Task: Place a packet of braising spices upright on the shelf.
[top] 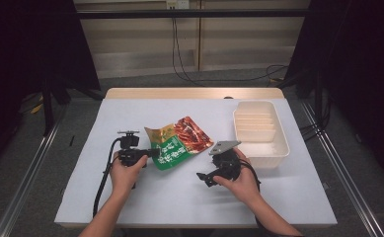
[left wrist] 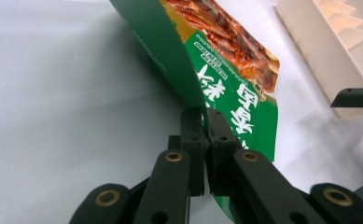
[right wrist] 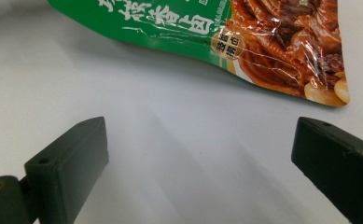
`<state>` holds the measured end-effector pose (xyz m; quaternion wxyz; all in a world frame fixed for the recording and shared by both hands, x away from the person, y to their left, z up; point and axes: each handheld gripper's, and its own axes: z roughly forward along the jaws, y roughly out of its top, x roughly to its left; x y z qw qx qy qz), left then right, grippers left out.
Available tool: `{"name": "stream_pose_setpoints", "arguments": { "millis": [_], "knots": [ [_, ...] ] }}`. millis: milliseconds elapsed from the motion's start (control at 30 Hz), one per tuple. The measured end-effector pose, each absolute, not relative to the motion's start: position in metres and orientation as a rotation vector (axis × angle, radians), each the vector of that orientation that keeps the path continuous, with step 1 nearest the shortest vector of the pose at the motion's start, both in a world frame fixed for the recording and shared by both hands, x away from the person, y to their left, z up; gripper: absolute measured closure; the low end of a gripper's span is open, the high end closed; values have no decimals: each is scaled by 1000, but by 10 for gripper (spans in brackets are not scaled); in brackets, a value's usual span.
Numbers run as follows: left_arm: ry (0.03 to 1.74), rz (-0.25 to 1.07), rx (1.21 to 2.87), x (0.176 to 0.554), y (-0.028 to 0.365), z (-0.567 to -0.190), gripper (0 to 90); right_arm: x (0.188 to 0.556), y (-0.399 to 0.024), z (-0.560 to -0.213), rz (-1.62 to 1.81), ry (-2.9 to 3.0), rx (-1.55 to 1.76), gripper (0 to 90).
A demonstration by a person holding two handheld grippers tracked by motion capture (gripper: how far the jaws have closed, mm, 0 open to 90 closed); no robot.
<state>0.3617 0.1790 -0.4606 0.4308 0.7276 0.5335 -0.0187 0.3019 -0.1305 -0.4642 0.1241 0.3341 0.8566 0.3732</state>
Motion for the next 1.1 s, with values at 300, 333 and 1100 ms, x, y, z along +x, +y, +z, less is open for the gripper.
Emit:
{"name": "stream_pose_setpoints", "arguments": {
  "millis": [300,333,1100],
  "knots": [
    [1311,-37,1885,371,179,-426,900,302,-130,-464,1086,2499,981,35],
    [1313,-35,1887,372,178,-420,900,302,-129,-464,1085,2502,981,36],
    [1155,32,2141,394,143,-318,900,303,-125,-460,1099,2521,951,35]
  ]
}}
